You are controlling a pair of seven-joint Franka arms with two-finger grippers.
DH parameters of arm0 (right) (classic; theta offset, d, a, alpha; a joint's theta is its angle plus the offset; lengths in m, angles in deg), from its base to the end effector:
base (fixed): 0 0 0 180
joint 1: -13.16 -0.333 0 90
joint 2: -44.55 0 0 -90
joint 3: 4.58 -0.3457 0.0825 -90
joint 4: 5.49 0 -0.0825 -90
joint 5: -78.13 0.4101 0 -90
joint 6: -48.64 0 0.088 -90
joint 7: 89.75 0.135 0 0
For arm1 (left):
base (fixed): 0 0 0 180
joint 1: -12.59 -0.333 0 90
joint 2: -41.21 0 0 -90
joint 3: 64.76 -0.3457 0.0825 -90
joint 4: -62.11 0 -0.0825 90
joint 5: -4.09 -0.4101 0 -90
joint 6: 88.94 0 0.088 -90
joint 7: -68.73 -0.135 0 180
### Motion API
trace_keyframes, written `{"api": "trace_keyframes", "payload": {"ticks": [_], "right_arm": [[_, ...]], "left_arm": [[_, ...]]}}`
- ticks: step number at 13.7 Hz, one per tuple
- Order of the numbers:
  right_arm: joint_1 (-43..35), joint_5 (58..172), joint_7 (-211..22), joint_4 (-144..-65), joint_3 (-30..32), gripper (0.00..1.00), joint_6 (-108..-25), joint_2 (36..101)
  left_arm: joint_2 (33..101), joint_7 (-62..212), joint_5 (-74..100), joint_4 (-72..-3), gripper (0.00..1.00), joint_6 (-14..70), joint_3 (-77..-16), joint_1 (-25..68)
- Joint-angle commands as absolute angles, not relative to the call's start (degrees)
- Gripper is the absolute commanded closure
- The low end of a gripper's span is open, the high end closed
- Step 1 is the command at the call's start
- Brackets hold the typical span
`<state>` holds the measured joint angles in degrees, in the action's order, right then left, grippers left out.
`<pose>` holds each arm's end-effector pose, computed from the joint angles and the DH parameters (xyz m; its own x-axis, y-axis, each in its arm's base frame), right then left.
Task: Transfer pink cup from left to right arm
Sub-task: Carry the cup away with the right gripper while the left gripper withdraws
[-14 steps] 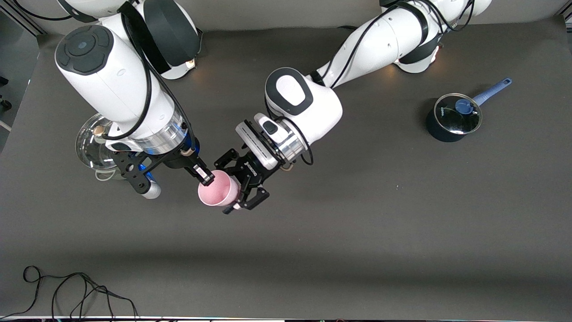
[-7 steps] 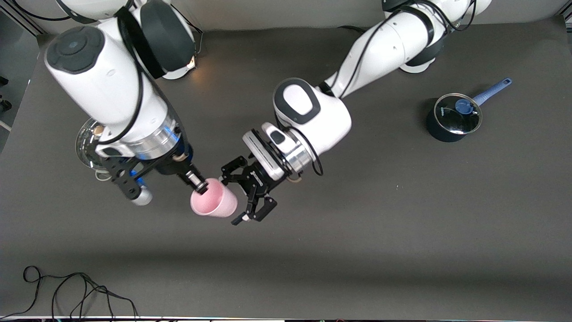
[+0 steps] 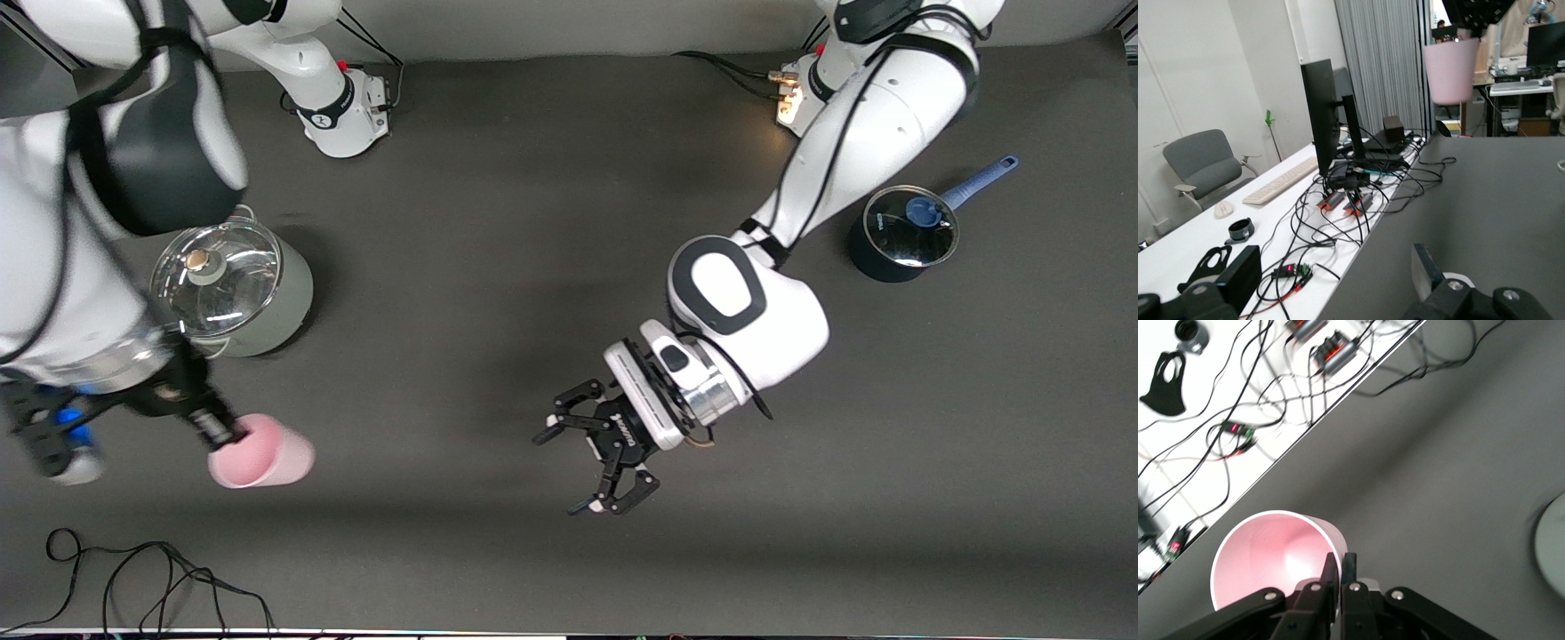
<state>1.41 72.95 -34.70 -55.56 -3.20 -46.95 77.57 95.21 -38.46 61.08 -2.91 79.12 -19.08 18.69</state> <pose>0.7581 0.1338 0.5971 0.6896 -0.6937 0.2079 -0.6862 -0.7177 -0.1183 0.7559 -0.4367 0.4014 -0.0359 -0.2968 0.9543 -0.8791 -0.4448 -0.1714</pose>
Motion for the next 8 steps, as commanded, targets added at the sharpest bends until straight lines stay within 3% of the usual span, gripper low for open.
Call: {"api": "trace_keyframes", "payload": {"ticks": [1, 6, 8], "right_arm": [[5.67, 71.98, -41.29, -54.35, -3.17, 1.0, -46.11, 77.51], [15.69, 75.56, -56.49, -55.58, -3.43, 1.0, -46.2, 77.86], [19.12, 80.4, -65.01, -56.54, -3.35, 1.0, -46.72, 77.86]], "left_arm": [[91.14, -36.65, 58.16, -11.35, 0.0, 76.66, -19.67, 14.89], [90.34, -36.56, 49.89, -17.95, 0.0, 66.39, -19.85, 5.93], [90.07, -36.47, 43.67, -18.75, 0.0, 59.11, -23.69, 3.46]]}}
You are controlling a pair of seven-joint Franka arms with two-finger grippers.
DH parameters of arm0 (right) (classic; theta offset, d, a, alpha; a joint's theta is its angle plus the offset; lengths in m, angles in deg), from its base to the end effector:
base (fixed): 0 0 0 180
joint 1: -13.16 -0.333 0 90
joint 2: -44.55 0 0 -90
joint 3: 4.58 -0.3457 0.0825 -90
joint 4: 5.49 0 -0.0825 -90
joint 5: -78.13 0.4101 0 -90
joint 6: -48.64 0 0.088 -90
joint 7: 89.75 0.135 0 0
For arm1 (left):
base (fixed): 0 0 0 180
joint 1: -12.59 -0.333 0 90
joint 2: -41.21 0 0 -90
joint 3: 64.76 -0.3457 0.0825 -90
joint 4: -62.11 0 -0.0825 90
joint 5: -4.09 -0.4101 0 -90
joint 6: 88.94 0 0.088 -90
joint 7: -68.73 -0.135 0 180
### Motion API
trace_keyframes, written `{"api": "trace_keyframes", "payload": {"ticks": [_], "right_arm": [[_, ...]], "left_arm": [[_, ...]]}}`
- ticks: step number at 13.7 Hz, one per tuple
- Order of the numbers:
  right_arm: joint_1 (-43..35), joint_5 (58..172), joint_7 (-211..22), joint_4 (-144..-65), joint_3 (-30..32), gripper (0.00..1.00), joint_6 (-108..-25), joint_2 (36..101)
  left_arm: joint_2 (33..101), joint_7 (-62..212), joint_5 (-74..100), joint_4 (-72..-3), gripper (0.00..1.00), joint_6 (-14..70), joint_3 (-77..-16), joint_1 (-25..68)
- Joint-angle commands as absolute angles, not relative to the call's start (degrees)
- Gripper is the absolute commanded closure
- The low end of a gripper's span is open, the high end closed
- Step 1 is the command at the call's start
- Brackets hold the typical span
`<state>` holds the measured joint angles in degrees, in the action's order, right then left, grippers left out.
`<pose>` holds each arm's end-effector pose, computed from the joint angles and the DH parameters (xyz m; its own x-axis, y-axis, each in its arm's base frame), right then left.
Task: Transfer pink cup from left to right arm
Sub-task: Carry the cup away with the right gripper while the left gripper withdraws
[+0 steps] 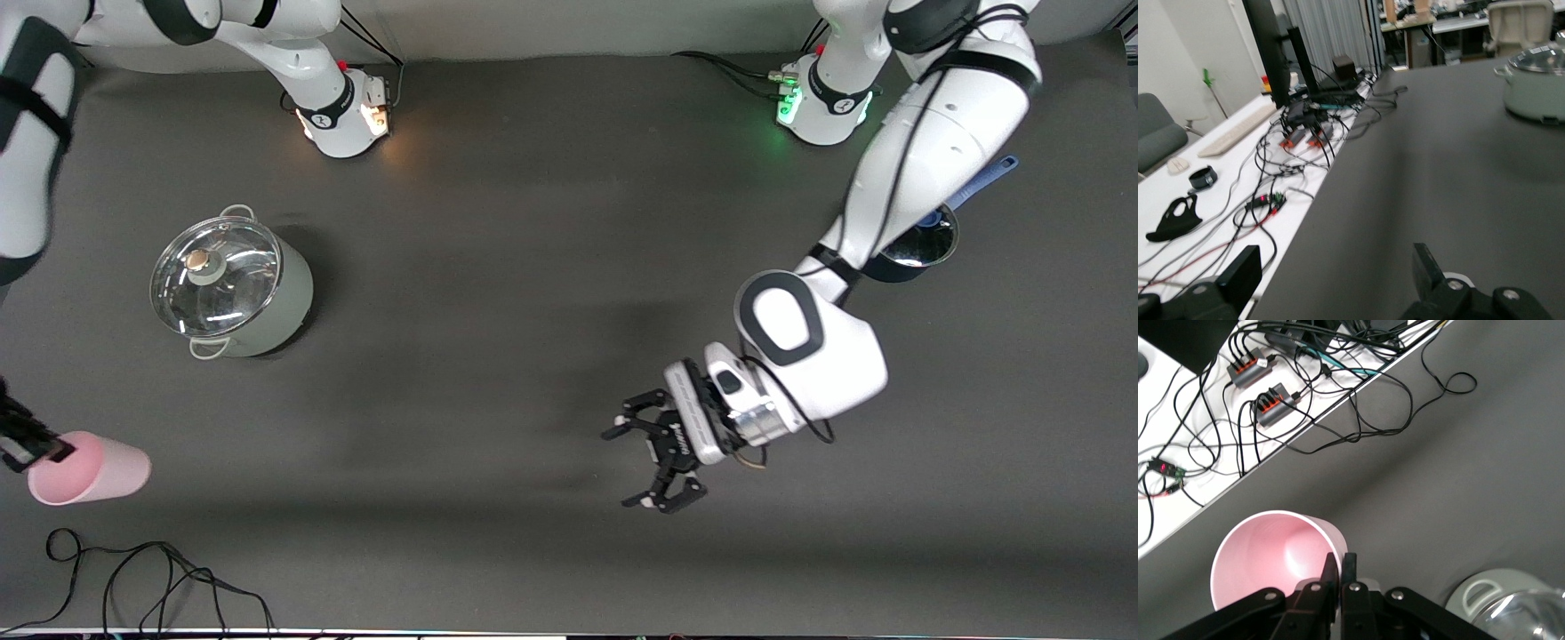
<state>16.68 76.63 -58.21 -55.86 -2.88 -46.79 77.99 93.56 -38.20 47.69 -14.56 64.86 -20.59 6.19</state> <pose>0.7687 -0.0656 0.5880 0.7856 -0.5875 0.1939 -0.5864 -0.8070 -0.0693 0.7694 -0.3353 0.3252 -0.0824 -0.4755 0.8758 -0.9506 -0.2265 -0.2124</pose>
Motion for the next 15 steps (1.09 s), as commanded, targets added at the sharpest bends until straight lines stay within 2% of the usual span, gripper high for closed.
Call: {"api": "trace_keyframes", "payload": {"ticks": [1, 4, 7, 12, 15], "right_arm": [[20.18, 81.81, -67.31, -57.94, -3.35, 1.0, -49.25, 77.86], [20.89, 82.17, -73.81, -69.08, -3.35, 1.0, -57.6, 75.94], [20.63, 82.17, -82.69, -79.9, -3.35, 1.0, -63.93, 73.47], [20.54, 81.47, -99.3, -94.05, -3.26, 1.0, -74.56, 72.94], [20.28, 81.03, -104.07, -100.57, -2.99, 1.0, -82.82, 73.29]], "left_arm": [[89.81, -36.39, 41.47, -18.67, 0.0, 53.76, -24.76, 1.19], [87.44, -35.17, 31.99, -18.14, 0.0, 37.85, -27.74, -5.15], [85.42, -30.95, 21.53, -18.05, 0.0, 26.15, -28.99, -10.77], [77.96, -15.33, 2.19, -18.4, 0.0, 11.81, -29.08, -15.01], [72.43, -4.17, -2.84, -18.49, 0.0, 7.31, -29.08, -15.71]]}}
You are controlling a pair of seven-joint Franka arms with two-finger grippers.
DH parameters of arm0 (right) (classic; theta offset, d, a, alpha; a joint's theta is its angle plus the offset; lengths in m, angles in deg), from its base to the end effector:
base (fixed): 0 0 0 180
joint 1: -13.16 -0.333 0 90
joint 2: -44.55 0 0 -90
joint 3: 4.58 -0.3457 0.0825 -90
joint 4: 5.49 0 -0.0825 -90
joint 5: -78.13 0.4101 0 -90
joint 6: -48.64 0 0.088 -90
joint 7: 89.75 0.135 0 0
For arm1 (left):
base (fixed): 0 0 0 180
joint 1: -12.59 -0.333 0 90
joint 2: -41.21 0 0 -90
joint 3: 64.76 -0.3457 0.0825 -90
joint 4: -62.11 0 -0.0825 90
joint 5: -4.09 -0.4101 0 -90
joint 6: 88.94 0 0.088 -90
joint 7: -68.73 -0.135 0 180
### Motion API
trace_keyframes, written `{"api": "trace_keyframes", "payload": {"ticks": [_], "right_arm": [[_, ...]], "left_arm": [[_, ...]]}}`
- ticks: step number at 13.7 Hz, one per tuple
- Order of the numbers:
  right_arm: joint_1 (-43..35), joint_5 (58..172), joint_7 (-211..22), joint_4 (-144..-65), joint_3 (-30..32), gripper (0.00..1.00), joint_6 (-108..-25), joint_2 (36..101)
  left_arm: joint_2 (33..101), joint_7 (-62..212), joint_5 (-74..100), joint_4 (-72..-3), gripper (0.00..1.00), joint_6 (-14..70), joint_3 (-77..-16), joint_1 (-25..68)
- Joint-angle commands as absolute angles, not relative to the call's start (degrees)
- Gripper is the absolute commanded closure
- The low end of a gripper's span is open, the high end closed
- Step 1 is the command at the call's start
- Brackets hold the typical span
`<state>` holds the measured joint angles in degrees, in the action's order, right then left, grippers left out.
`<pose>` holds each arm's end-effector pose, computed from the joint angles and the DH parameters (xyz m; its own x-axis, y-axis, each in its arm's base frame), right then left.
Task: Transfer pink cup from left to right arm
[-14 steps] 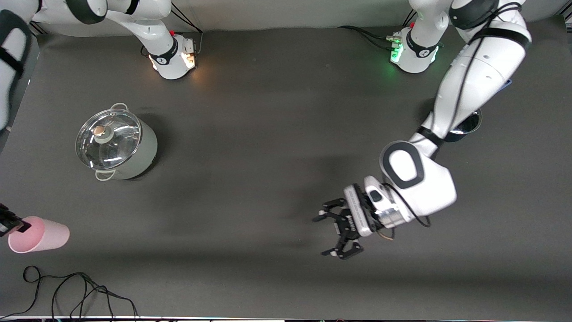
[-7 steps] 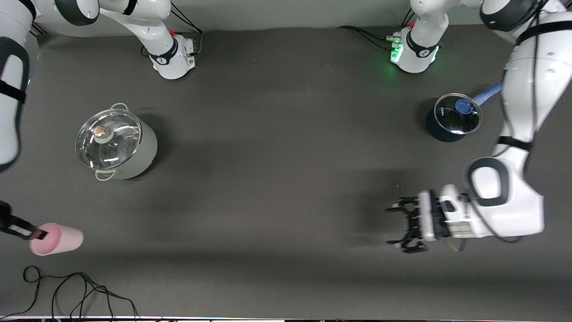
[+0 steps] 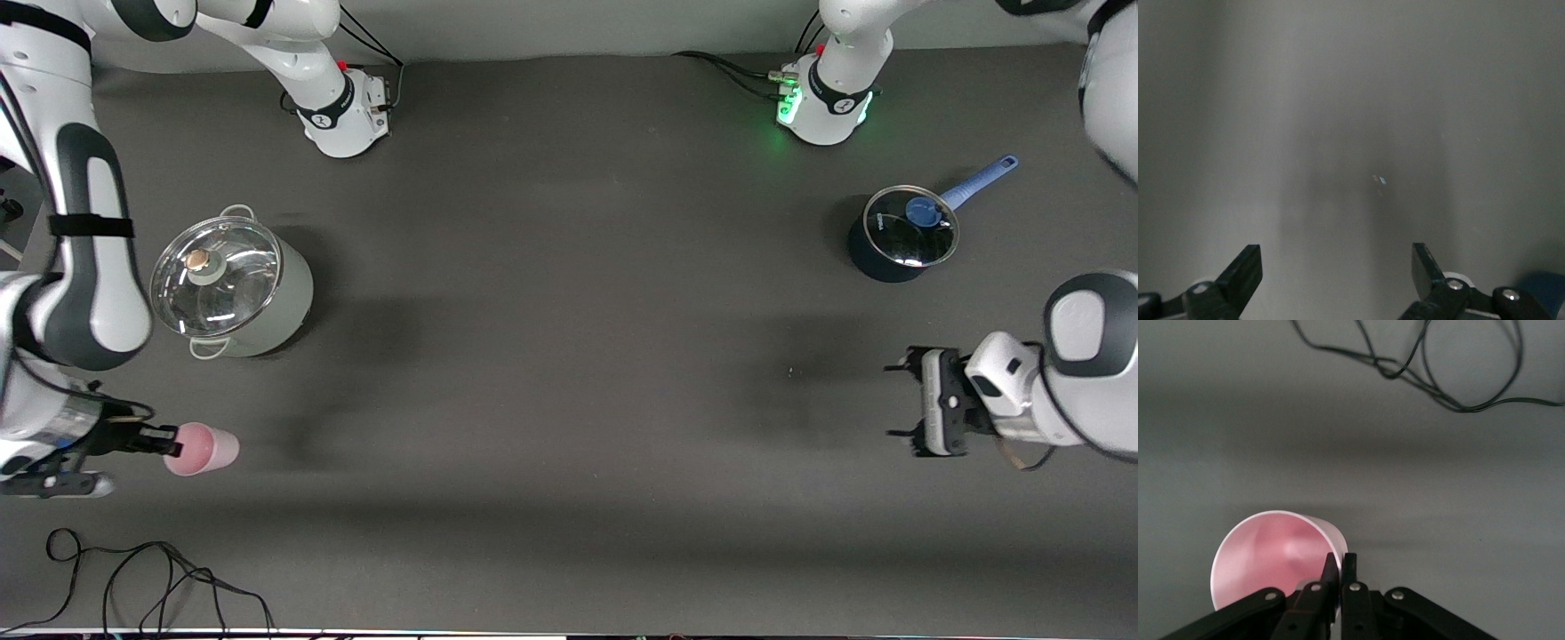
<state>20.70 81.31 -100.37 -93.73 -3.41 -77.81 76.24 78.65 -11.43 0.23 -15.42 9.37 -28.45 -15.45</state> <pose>0.7433 -0.1085 0.3267 0.9930 0.0056 0.1181 0.0075 -0.9998 -0.0159 0.7275 -0.0044 0.3720 0.1089 -0.9578 0.2659 -0.9738 -0.0492 0.2218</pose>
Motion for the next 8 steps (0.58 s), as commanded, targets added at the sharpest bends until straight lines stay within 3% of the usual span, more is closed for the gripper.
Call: {"api": "trace_keyframes", "payload": {"ticks": [1, 8], "right_arm": [[20.27, 80.34, -104.6, -101.02, -2.99, 1.0, -84.33, 73.9], [21.15, 78.57, -105.66, -105.06, -2.99, 1.0, -96.89, 78.21]], "left_arm": [[71.1, -0.3, -3.46, -18.49, 0.0, 6.08, -29.08, -16.32], [61.87, 27.45, -4.08, -18.23, 0.0, -2.26, -29.08, -22.12]]}}
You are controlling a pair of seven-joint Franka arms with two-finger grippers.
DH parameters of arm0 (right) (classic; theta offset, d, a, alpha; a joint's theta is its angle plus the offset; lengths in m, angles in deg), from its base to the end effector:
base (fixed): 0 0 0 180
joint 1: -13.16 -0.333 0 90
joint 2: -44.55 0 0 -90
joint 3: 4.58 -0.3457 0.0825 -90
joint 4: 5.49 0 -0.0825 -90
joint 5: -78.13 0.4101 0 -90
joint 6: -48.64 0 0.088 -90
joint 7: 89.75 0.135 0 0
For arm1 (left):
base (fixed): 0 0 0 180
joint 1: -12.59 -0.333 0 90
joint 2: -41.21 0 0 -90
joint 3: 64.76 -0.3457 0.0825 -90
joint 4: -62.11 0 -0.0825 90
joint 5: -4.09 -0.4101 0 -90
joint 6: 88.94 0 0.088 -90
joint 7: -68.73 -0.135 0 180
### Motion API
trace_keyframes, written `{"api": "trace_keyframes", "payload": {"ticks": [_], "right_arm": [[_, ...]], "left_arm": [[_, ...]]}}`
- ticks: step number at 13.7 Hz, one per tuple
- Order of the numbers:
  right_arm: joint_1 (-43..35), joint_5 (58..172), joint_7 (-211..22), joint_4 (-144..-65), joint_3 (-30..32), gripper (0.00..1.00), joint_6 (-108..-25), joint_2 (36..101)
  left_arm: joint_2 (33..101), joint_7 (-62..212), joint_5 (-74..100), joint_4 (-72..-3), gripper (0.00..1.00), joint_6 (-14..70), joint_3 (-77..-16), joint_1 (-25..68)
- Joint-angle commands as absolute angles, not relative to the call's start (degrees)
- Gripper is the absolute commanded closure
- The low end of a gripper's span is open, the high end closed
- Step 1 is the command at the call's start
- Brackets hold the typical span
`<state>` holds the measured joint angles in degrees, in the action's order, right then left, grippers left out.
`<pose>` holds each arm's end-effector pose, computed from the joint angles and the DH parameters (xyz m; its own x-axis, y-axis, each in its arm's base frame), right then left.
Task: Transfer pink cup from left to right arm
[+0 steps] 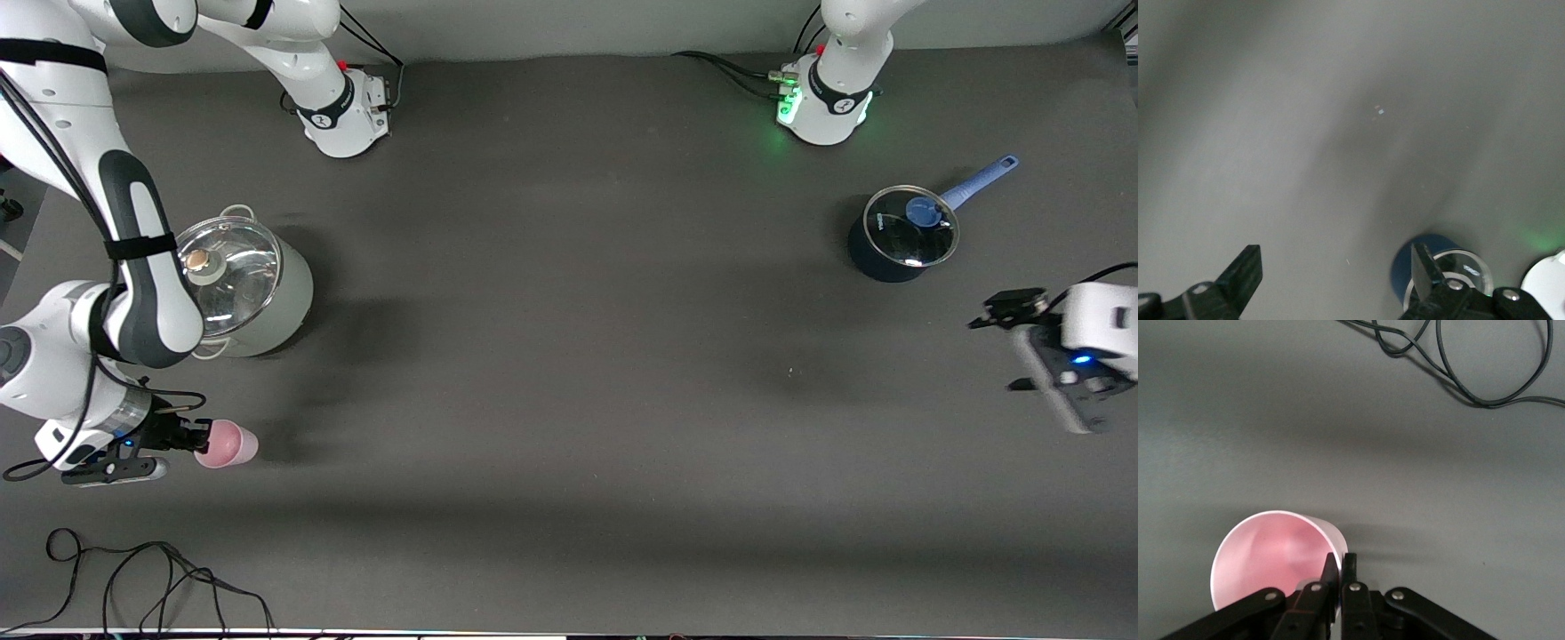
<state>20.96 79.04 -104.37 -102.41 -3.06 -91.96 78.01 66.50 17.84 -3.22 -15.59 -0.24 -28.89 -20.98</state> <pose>0.7265 -0.1168 0.2560 0.9811 0.0895 0.1713 0.0826 -0.9955 0.0473 0.6816 0.0632 0.4895 0.6119 -0.7909 -0.0077 -0.7723 -0.5996 0.2100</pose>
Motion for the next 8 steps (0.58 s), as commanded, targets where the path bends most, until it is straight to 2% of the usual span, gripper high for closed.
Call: {"api": "trace_keyframes", "payload": {"ticks": [1, 6, 8], "right_arm": [[21.33, 78.83, -105.66, -105.59, -2.99, 1.0, -98.3, 78.65], [21.86, 82.08, -105.57, -105.25, -3.26, 1.0, -98.58, 78.91], [21.77, 82.96, -105.57, -105.16, -3.26, 0.75, -98.67, 79.18]], "left_arm": [[61.34, 34.38, -3.82, -18.05, 0.0, -4.63, -28.99, -22.56], [57.83, 59.3, -3.47, -18.14, 0.0, -9.13, -28.2, -21.52], [57.38, 69.2, -3.47, -18.14, 0.0, -11.15, -28.2, -20.55]]}}
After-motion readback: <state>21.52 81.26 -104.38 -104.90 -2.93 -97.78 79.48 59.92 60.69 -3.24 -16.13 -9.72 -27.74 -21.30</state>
